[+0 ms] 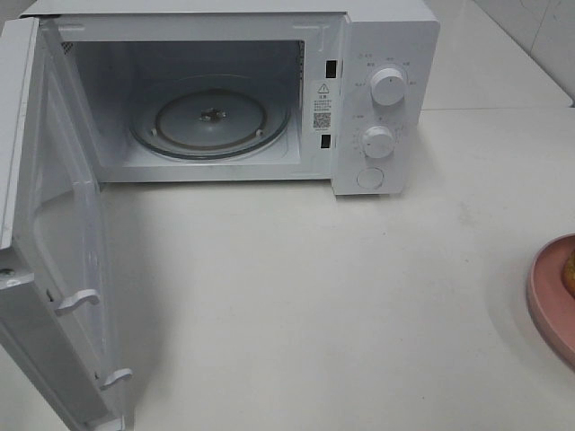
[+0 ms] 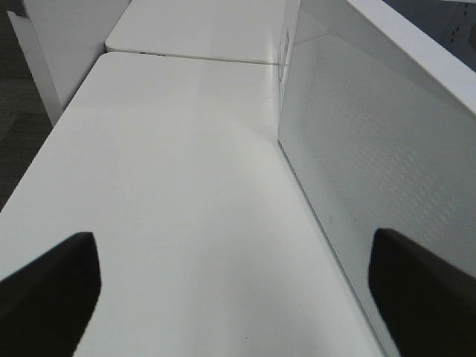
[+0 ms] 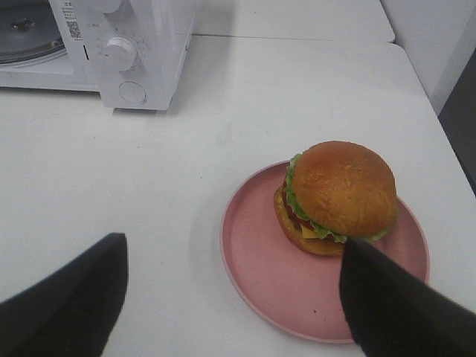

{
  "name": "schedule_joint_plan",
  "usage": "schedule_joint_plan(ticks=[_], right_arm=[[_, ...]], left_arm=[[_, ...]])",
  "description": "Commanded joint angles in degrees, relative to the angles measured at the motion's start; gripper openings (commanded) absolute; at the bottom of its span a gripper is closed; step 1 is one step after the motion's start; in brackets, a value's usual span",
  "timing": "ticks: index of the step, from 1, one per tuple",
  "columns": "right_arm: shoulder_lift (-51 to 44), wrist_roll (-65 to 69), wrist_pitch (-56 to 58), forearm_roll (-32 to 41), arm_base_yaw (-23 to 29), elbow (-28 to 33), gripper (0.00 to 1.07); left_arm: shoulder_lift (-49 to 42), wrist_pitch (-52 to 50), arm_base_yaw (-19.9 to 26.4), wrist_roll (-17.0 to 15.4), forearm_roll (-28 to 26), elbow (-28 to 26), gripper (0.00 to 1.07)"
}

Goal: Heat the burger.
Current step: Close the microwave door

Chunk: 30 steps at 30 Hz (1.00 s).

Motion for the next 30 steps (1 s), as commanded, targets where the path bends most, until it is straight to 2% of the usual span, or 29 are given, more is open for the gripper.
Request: schedule_joint_plan(ticks=[1,2,3,4,5,6,7,8,9,10,12,13,16,17,19,21,22,24,28,30], right_arm=[[-1.55,-0.46,-0.8,0.11,-0.4,0.17,0.76],[-1.55,-0.46,-0.8,0.11,-0.4,0.17,0.76],[-1.55,-0.46,-0.8,0.11,-0.4,0.17,0.76],[-1.55,-0.46,-0.8,0.11,-0.4,0.17,0.76],[-1.55,-0.46,-0.8,0.11,-0.4,0.17,0.76],[-1.55,-0.46,-0.8,0.11,-0.4,0.17,0.76],[-1.55,-0.46,-0.8,0.11,-0.4,0.17,0.76],[-1.55,-0.46,-0.8,0.11,-0.4,0.17,0.76],[-1.55,-0.46,-0.8,0.11,-0.4,0.17,0.76],[-1.55,-0.46,-0.8,0.11,-0.4,0.17,0.76],[-1.55,-0.46,-0.8,0.11,-0.4,0.17,0.76],[-1.55,-0.46,-0.8,0.11,-0.4,0.17,0.76],[-1.55,-0.46,-0.8,0.11,-0.4,0.17,0.76],[-1.55,-0.46,-0.8,0.11,-0.4,0.17,0.76],[-1.55,-0.46,-0.8,0.11,-0.4,0.17,0.76],[-1.55,-0.46,-0.8,0.11,-0.4,0.17,0.76],[-1.55,-0.46,-0.8,0.11,-0.4,0.17,0.76],[-1.55,-0.46,-0.8,0.11,-0.4,0.17,0.76],[-1.55,-0.46,-0.8,0.11,-0.4,0.17,0.76],[-1.55,-0.46,-0.8,0.11,-0.4,0.17,0.76]], left_arm=[[2.81,-4.47,-0.06,0.11,0.17,-0.46,0.63],[2.81,-4.47,-0.06,0.11,0.17,-0.46,0.63],[4.76,-5.44,-0.06,0.11,0.06,-0.46,0.48],[5.79,-5.61,-0.06,0.11,0.06,-0.46,0.4],[5.79,-5.61,-0.06,0.11,0.06,-0.46,0.4],[7.91,-6.36,-0.06,0.11,0.11,-0.4,0.25],[9.05,-7.05,-0.06,0.11,0.11,-0.29,0.18],[9.05,-7.05,-0.06,0.11,0.11,-0.29,0.18],[11.23,-8.54,-0.06,0.11,0.11,0.29,0.05],[13.29,-11.17,-0.06,0.11,0.11,1.2,0.0],[13.92,-13.01,-0.06,0.11,0.11,1.83,0.0],[15.07,-18.56,-0.06,0.11,0.11,3.78,0.0],[15.36,-21.66,-0.06,0.11,0.11,4.98,0.0],[16.04,-27.56,-0.06,0.11,0.11,7.33,0.0],[16.5,-29.97,-0.06,0.11,0.11,8.37,0.0],[18.39,-41.54,-0.06,0.11,0.11,13.24,0.0],[18.39,-41.54,-0.06,0.11,0.11,13.24,0.0],[20.0,-50.82,-0.06,0.11,0.11,17.19,0.0],[21.2,-58.44,-0.06,0.11,0.11,20.28,0.0],[24.12,-68.35,-0.06,-0.23,0.11,24.35,0.0]])
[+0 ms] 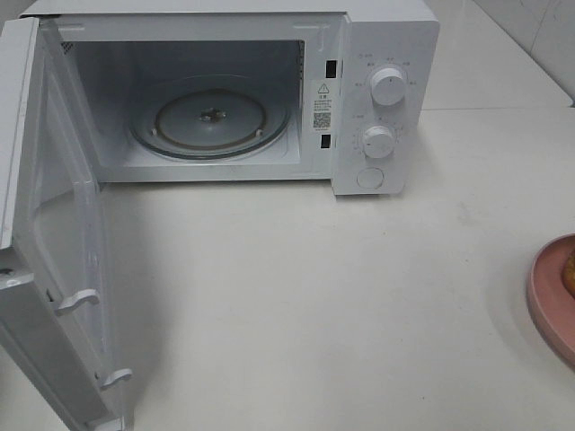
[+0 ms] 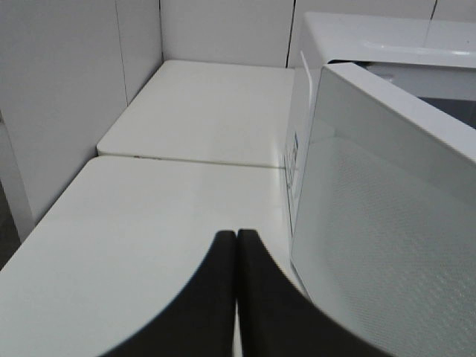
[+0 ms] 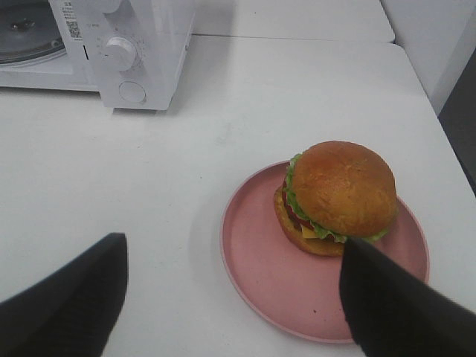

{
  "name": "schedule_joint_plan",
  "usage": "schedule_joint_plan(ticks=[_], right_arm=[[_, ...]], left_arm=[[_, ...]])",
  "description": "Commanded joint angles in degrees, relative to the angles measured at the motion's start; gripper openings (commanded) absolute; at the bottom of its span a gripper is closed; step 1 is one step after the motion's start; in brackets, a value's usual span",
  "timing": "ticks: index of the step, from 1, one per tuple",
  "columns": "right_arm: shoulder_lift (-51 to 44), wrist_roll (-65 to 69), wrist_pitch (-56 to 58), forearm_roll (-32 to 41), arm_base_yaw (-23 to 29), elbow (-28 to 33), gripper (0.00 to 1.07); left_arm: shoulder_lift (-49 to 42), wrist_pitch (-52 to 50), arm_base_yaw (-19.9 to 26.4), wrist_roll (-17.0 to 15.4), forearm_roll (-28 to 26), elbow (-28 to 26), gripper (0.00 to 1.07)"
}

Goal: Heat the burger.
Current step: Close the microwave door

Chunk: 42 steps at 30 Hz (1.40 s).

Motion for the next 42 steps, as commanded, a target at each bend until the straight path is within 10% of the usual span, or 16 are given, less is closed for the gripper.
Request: schedule_joint_plan(ticks=[1,9,16,21,35,42], right_arm=[[-1.55,-0.46,-0.8,0.11,-0.4,0.17,0.76],[-1.55,-0.46,-0.8,0.11,-0.4,0.17,0.76],[-1.55,-0.46,-0.8,0.11,-0.4,0.17,0.76],[-1.55,-0.46,-0.8,0.11,-0.4,0.17,0.76],[-1.55,-0.46,-0.8,0.11,-0.4,0.17,0.76],[-1.55,-0.46,-0.8,0.11,-0.4,0.17,0.76]], left_arm=[[1.66,-7.33,-0.06,-0.23,-0.11,1.89,0.0],[11.46,-14.38,-0.06,-3.04,1.66,1.72,0.0],[21.77,-29.62,-0.06,-19.77,29.74,1.72,0.0],[28.42,-36.21,-0.06,-28.3,40.16,1.03,0.0],[41.08,-45.15,-3.67,-28.13,47.9,-3.38,0.0],[46.93,-45.09,-12.78,-24.24,38.1,-6.02,0.0]])
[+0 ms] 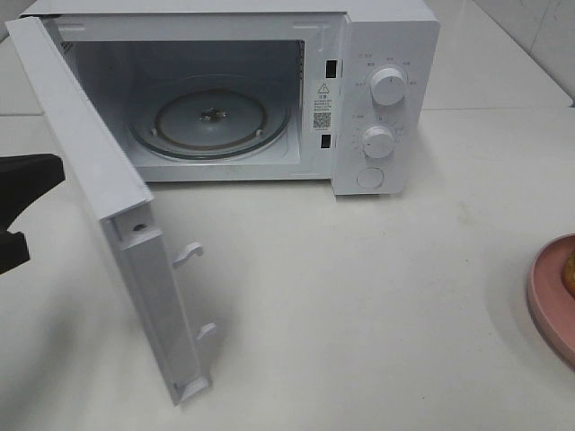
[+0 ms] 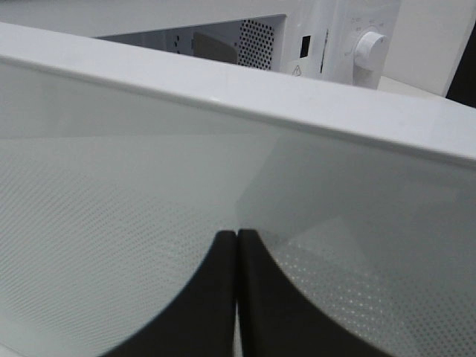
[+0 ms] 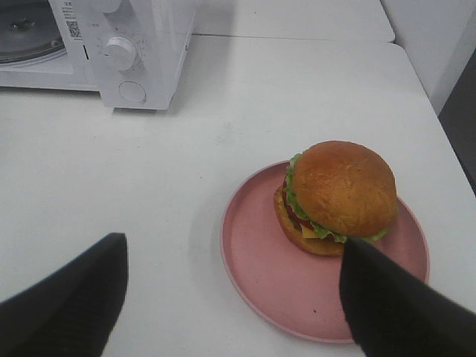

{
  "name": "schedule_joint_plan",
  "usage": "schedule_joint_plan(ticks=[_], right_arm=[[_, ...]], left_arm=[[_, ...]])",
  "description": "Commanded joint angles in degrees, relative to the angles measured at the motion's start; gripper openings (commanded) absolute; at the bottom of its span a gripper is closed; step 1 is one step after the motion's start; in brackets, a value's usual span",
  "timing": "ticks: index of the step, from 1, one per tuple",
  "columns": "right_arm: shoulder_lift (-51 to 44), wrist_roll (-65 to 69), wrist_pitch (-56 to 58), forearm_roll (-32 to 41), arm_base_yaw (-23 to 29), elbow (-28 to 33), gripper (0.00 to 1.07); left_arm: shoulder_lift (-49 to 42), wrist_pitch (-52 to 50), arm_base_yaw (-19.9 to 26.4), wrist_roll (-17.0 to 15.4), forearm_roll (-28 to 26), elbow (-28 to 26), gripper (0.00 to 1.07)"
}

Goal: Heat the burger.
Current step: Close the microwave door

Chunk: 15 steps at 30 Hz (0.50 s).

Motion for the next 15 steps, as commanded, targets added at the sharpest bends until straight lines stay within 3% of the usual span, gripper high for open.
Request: schedule_joint_plan(ticks=[1,7,9,10,11,12,13,15], right_arm=[[-1.55,-0.46,-0.8,0.11,-0.4,0.17,0.76],[-1.55,-0.46,-0.8,0.11,-0.4,0.17,0.76],[-1.55,-0.46,-0.8,0.11,-0.4,0.17,0.76],[-1.55,-0.46,-0.8,0.11,-0.4,0.17,0.76],[-1.55,-0.46,-0.8,0.11,-0.4,0.17,0.76],[-1.55,-0.46,-0.8,0.11,-0.4,0.17,0.76],[-1.55,-0.46,-0.8,0.11,-0.4,0.17,0.76],[-1.55,-0.46,-0.8,0.11,-0.4,0.17,0.76]], left_arm=[[2.41,-0.86,-3.72,3.15,-7.16,-1.32,0.0],[6.36,-0.8,-10.43,8.82,-16.5,-3.38,0.0],[8.59,-0.74,-14.78,13.92,-24.01,-4.98,0.0],[8.59,-0.74,-14.78,13.92,-24.01,-4.98,0.0],[10.03,-0.74,-17.59,17.53,-29.62,-6.13,0.0],[10.03,-0.74,-17.59,17.53,-29.62,-6.13,0.0],[11.63,-0.74,-20.63,20.57,-35.87,-7.16,0.0],[12.43,-0.74,-22.12,21.94,-38.39,-7.85,0.0]])
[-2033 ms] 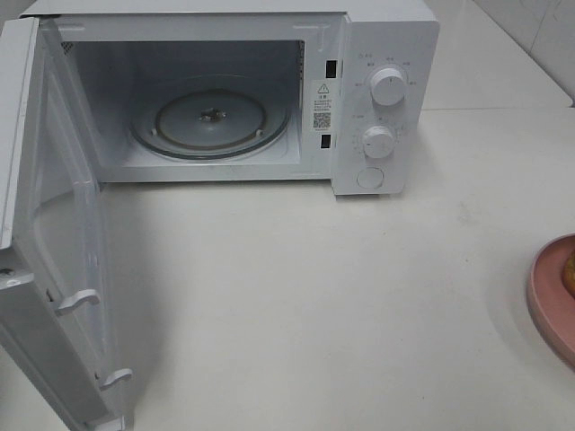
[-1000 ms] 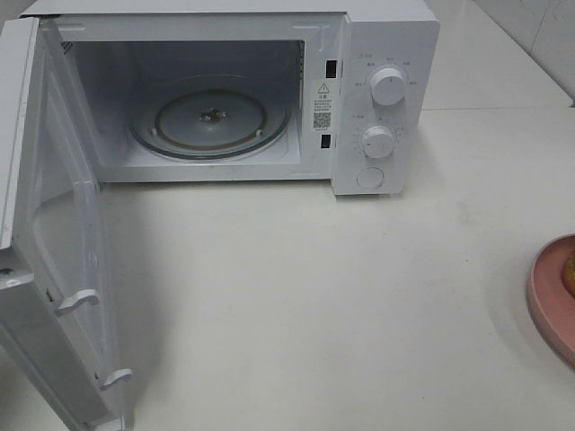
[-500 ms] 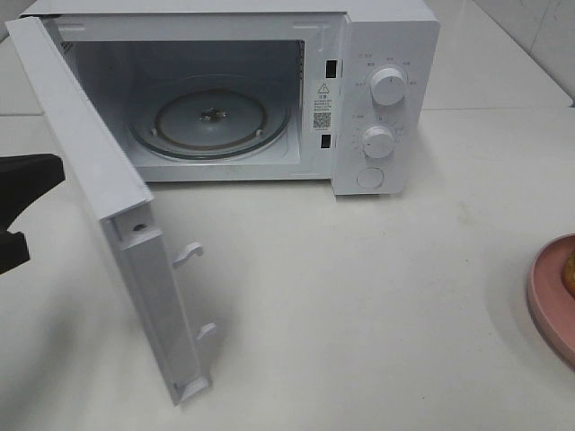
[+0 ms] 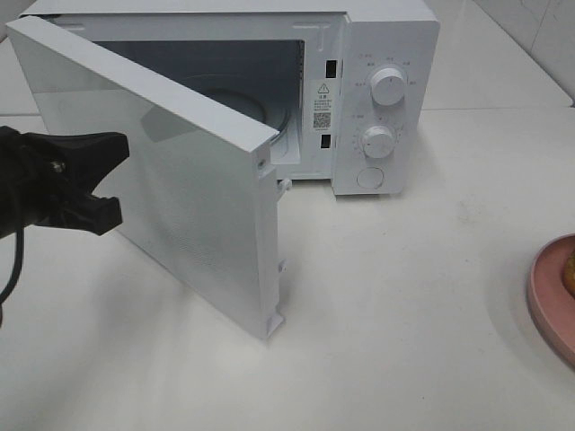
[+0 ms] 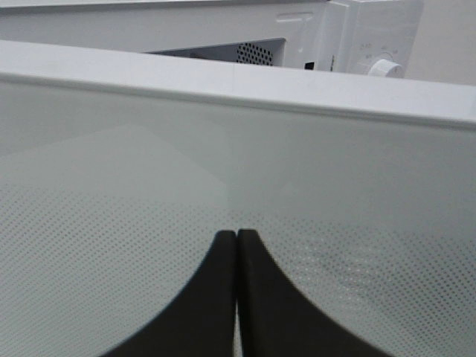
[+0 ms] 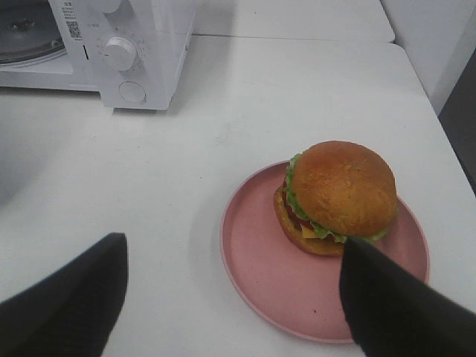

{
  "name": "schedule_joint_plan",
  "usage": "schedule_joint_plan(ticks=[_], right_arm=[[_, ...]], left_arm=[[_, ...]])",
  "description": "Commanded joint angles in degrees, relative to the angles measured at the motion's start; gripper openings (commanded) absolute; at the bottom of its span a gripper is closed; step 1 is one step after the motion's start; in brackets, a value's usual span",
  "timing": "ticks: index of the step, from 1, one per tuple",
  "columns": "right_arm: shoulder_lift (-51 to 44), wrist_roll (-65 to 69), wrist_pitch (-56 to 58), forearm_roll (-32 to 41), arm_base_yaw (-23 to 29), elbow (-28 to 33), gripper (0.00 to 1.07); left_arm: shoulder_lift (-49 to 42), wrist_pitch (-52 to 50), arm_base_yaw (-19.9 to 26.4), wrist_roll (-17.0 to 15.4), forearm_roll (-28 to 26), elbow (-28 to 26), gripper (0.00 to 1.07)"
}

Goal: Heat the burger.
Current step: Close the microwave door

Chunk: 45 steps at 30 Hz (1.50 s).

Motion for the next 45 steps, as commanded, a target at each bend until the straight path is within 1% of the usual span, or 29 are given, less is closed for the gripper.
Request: schedule_joint_plan(ticks=[1,2,3,4,5,6,8,10,11,13,16,18,19,21,22,24,25,26,27,29,31,32,34,35,36,38,39,41,45], right_arm=[[-1.55,-0.46,-0.8,0.11,-0.4,0.17,0.76],[-1.55,-0.46,-0.8,0.11,-0.4,0.17,0.76],[-1.55,-0.46,-0.8,0.11,-0.4,0.17,0.76],[-1.55,-0.46,-0.8,0.11,-0.4,0.17,0.76],[-1.55,-0.46,-0.8,0.11,-0.4,0.17,0.76],[-1.55,-0.46,-0.8,0.11,-0.4,0.17,0.76],[-1.55,-0.46,-0.8,0.11,-0.4,0.17,0.76],[-1.55,-0.46,-0.8,0.11,-0.4,0.17,0.76],[-1.55,-0.46,-0.8,0.11,-0.4,0.17,0.76],[-1.55,-0.46,-0.8,0.11,-0.4,0.17,0.76],[-1.55,-0.46,-0.8,0.11,-0.4,0.17,0.76],[-1.55,-0.46,-0.8,0.11,-0.4,0.17,0.76],[-1.55,-0.46,-0.8,0.11,-0.4,0.17,0.76],[-1.55,-0.46,-0.8,0.11,-0.4,0.17,0.76],[-1.55,-0.46,-0.8,0.11,-0.4,0.17,0.76],[-1.55,-0.46,-0.8,0.11,-0.4,0.17,0.76],[-1.55,-0.46,-0.8,0.11,-0.4,0.17,0.76],[-1.55,-0.46,-0.8,0.11,-0.4,0.17,0.76],[-1.55,-0.46,-0.8,0.11,-0.4,0.17,0.76],[-1.55,-0.46,-0.8,0.11,-0.4,0.17,0.76],[-1.55,-0.46,-0.8,0.11,-0.4,0.17,0.76],[-1.55,-0.46,-0.8,0.11,-0.4,0.17,0.76],[-1.55,-0.46,-0.8,0.11,-0.4,0.17,0.76],[-1.55,-0.46,-0.8,0.11,-0.4,0.17,0.76],[-1.55,-0.46,-0.8,0.11,-0.4,0.17,0.76],[-1.55,-0.46,-0.8,0.11,-0.4,0.17,0.76],[-1.55,-0.46,-0.8,0.11,-0.4,0.17,0.76],[-1.55,-0.46,-0.8,0.11,-0.4,0.17,0.76],[-1.55,-0.46,-0.8,0.11,-0.4,0.17,0.76]], left_arm=[[3.04,-0.69,-5.9,6.42,-12.03,-3.21,0.0],[3.04,-0.69,-5.9,6.42,-12.03,-3.21,0.0],[4.64,-0.69,-8.02,7.62,-15.07,-4.81,0.0],[5.56,-0.69,-9.05,7.91,-16.67,-5.84,0.0],[5.56,-0.69,-9.05,7.91,-16.67,-5.84,0.0],[7.62,-0.69,-10.6,8.88,-19.19,-7.91,0.0],[8.65,-0.69,-11.4,9.0,-20.51,-8.94,0.0],[11.17,-0.69,-13.18,8.82,-22.52,-11.75,0.0],[11.17,-0.69,-13.18,8.82,-22.52,-11.75,0.0],[14.32,-0.69,-15.3,8.77,-27.1,-16.21,0.0],[15.18,-0.69,-15.58,8.82,-28.13,-17.13,0.0],[17.42,-0.63,-15.81,8.82,-29.56,-20.23,0.0],[17.42,-0.63,-15.81,8.82,-29.56,-20.23,0.0],[20.28,-0.57,-15.81,8.94,-29.51,-24.24,0.0],[20.28,-0.57,-15.81,8.94,-29.51,-24.24,0.0],[22.29,-0.23,-15.81,8.94,-29.56,-27.22,0.0],[22.29,-0.23,-15.81,8.94,-29.56,-27.22,0.0],[23.66,-0.17,-15.81,8.94,-29.62,-29.05,0.0],[23.66,-0.17,-15.81,8.94,-29.62,-29.05,0.0],[25.84,-0.11,-15.76,8.94,-29.97,-31.68,0.0],[26.53,0.0,-15.76,8.94,-30.19,-32.54,0.0],[27.5,0.17,-15.76,9.63,-30.6,-34.21,0.0],[28.02,0.34,-15.76,10.03,-30.94,-35.07,0.0],[28.76,1.26,-15.76,11.69,-31.63,-36.78,0.0],[28.76,1.26,-15.76,11.69,-31.63,-36.78,0.0],[30.02,1.38,-15.76,13.35,-33.69,-38.96,0.0],[30.02,1.38,-15.76,13.35,-33.69,-38.96,0.0],[30.83,1.6,-15.24,14.21,-35.75,-40.57,0.0],[31.57,1.66,-14.15,14.21,-36.15,-42.11,0.0]])
